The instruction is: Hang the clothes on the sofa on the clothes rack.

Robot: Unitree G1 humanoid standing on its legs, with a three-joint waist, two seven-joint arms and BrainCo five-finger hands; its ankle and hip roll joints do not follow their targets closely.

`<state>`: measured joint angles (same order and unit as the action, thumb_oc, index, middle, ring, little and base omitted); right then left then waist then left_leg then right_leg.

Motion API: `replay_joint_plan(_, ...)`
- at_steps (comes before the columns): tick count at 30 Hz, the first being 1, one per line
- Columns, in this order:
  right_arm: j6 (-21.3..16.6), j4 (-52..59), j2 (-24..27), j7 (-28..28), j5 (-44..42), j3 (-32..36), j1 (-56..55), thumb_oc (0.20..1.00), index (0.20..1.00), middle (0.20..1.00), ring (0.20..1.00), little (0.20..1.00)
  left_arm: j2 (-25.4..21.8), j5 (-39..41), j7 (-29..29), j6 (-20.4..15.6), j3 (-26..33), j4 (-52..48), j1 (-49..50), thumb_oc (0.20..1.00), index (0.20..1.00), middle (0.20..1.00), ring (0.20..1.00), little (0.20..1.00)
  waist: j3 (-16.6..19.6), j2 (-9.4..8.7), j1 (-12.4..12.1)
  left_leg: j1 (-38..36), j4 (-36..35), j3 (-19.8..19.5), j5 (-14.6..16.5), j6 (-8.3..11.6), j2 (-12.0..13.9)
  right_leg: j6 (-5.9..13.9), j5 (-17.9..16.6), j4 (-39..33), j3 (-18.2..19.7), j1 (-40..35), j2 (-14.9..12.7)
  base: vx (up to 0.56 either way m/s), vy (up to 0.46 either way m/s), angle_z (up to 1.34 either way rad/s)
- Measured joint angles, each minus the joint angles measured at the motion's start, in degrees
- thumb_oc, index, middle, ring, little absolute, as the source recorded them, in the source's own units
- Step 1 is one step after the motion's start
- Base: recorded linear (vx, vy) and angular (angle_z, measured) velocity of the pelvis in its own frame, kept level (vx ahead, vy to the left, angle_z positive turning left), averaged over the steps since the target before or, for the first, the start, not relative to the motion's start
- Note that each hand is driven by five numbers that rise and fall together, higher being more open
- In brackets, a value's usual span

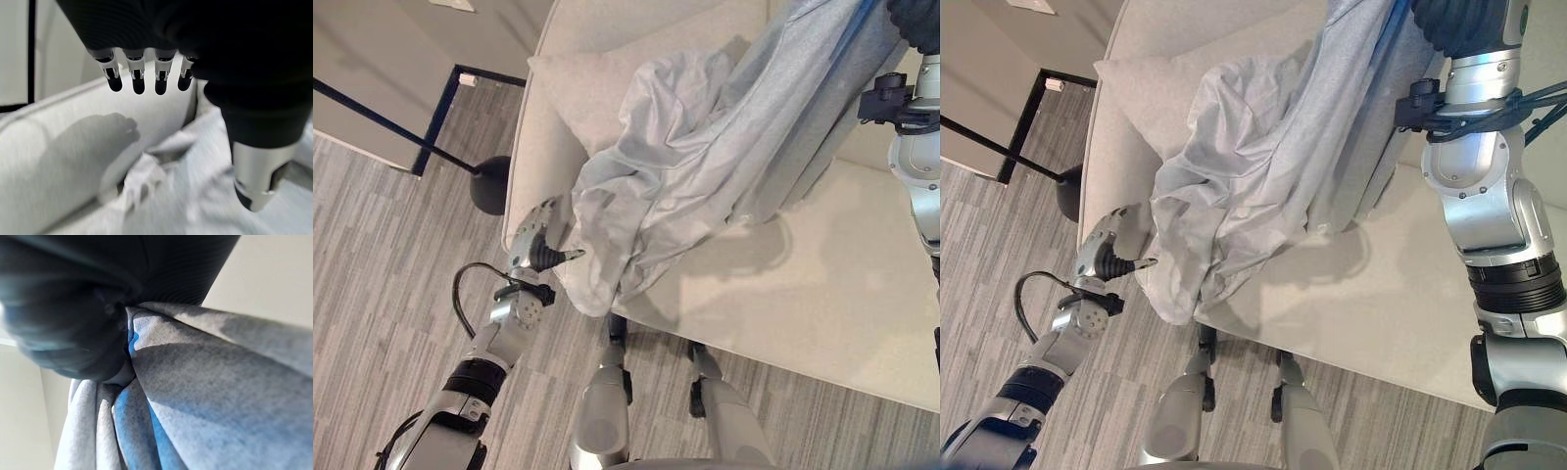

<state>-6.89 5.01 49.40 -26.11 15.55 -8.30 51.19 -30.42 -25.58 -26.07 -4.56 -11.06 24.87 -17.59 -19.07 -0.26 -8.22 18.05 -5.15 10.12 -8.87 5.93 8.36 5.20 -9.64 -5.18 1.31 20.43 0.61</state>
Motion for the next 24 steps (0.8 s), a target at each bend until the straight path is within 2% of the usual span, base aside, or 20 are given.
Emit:
replay_joint_plan(8,0.01,0.01,-1.93,-0.85,-0.51,-0.03,0.86,0.2,0.2,0.2,0.2,0.2,-0.1,0.86,-1.47,0.68,-0.23,0.7,-3.85,1.0,1.0,1.0,1.0,1.0,-0.43,-0.19,0.17,0.91,0.0,0.08,-0.03,0.04,0.06,-0.09,-0.1,0.0,-0.12,1.06,0.06,0.0,0.0,0.0)
replay_joint_plan(11,0.02,0.03,-2.92,-1.04,-1.02,-0.64,1.78,0.2,0.2,0.2,0.2,0.2,0.66,2.1,-2.94,1.28,-1.63,6.42,-8.65,1.0,1.0,1.0,1.0,1.0,-0.55,-0.4,0.72,1.4,0.0,0.07,-0.05,0.07,0.15,-0.09,-0.12,0.0,-0.17,1.58,0.15,0.0,0.0,0.0)
replay_joint_plan(18,-0.09,0.27,-4.46,-1.22,-1.06,-3.14,6.08,0.2,0.2,0.2,0.2,0.2,1.94,2.18,-3.26,2.23,-7.43,9.79,-16.33,1.0,1.0,1.0,1.0,1.0,-1.35,-1.49,2.53,2.29,0.01,0.18,-0.15,0.07,0.12,-0.03,-0.39,0.01,-0.2,2.71,0.13,-0.01,-0.003,-0.03)
replay_joint_plan(24,-0.24,2.54,-5.05,-1.52,-2.61,-5.08,7.16,0.2,0.2,0.2,0.2,0.2,4.45,4.37,-3.9,3.11,-9.16,17.09,-21.25,1.0,1.0,1.0,1.0,1.0,-1.84,-2.22,3.88,2.74,0.01,1.21,-0.15,0.07,0.29,-0.1,-0.46,0.01,-0.14,3.53,0.26,0.0,-0.011,-0.05)
